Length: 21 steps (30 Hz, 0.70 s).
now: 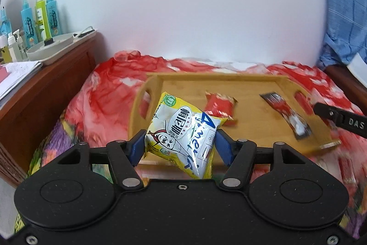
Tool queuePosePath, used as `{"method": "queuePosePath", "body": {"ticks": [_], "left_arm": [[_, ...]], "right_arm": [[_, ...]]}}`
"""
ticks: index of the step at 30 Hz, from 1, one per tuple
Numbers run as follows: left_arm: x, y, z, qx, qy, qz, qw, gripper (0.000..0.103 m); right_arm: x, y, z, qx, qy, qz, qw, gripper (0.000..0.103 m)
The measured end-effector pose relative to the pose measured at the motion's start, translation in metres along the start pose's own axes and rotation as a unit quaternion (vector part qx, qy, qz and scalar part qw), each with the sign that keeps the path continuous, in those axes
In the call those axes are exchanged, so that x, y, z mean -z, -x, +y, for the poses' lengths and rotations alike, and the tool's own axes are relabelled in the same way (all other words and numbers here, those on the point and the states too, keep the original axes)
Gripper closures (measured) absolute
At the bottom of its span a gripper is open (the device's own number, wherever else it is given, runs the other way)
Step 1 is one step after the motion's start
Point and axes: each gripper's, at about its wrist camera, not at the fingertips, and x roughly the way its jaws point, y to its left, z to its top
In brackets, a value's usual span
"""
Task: Organize snacks
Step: 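Carry the Americ pack and cracker pack onto the bamboo tray with both tools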
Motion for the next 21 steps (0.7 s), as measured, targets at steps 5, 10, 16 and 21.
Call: {"method": "queuePosePath", "body": {"ticks": [5, 10, 16, 21], "left_arm": [[-0.02, -0.029, 0.009, -0.012, 0.023, 0.013, 0.9996, 0.042], [-0.036, -0.062, 0.012, -0.021, 0.041, 0.031, 0.9984, 0.042], [-0.047, -0.099, 0.011, -0.031, 0.06, 0.048, 0.9966, 0.042], [-0.051, -0.121, 0.01, -0.033, 0.076, 0.062, 0.9946, 0.042]], "right_arm": [[-0.007, -0.019, 0.009, -0.024, 0.005, 0.013, 1.0, 0.065], [-0.014, -0.042, 0.019, -0.035, 0.013, 0.022, 0.999, 0.065], [-0.017, -0.064, 0.028, -0.029, 0.016, 0.029, 0.999, 0.065], [-0.014, -0.082, 0.031, -0.023, 0.008, 0.048, 0.999, 0.065]]}}
